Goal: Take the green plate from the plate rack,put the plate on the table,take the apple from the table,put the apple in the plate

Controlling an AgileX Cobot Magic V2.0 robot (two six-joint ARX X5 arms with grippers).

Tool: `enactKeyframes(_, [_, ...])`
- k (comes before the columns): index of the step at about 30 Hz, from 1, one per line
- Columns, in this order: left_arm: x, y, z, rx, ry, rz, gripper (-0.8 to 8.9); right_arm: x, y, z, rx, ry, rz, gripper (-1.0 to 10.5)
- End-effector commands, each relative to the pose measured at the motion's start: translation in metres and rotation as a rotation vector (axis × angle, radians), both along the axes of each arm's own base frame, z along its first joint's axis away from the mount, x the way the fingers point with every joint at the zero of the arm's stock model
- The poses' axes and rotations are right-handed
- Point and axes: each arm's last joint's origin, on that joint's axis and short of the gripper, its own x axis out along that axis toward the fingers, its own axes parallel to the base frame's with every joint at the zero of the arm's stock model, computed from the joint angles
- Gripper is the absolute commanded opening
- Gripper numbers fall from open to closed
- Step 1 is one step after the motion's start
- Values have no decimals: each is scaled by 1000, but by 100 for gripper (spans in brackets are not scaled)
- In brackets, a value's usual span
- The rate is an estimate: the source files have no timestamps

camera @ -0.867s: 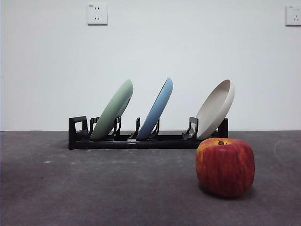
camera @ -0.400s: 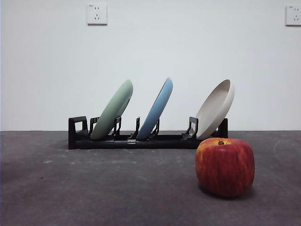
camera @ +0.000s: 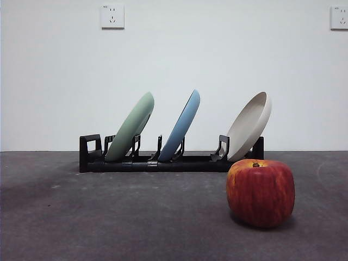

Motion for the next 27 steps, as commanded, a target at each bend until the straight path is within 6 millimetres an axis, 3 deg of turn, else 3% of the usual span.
enactKeyframes(1, [21, -8, 11, 28, -50, -1, 566, 0, 0, 0, 4, 3, -1, 722])
enactKeyframes(6, [69, -29, 25, 54, -100, -9, 566, 0, 0, 0, 4, 3, -1, 722])
enactKeyframes(11, [122, -54, 22, 96, -85, -4, 565, 0, 0, 0, 4, 2, -1, 722])
enactKeyframes(21, [211, -97, -16, 156, -87, 39, 565, 0, 0, 0, 4, 3, -1, 722])
enactKeyframes(27, [246, -113, -47, 166, -110, 63, 564, 0, 0, 0, 6, 6, -4, 722])
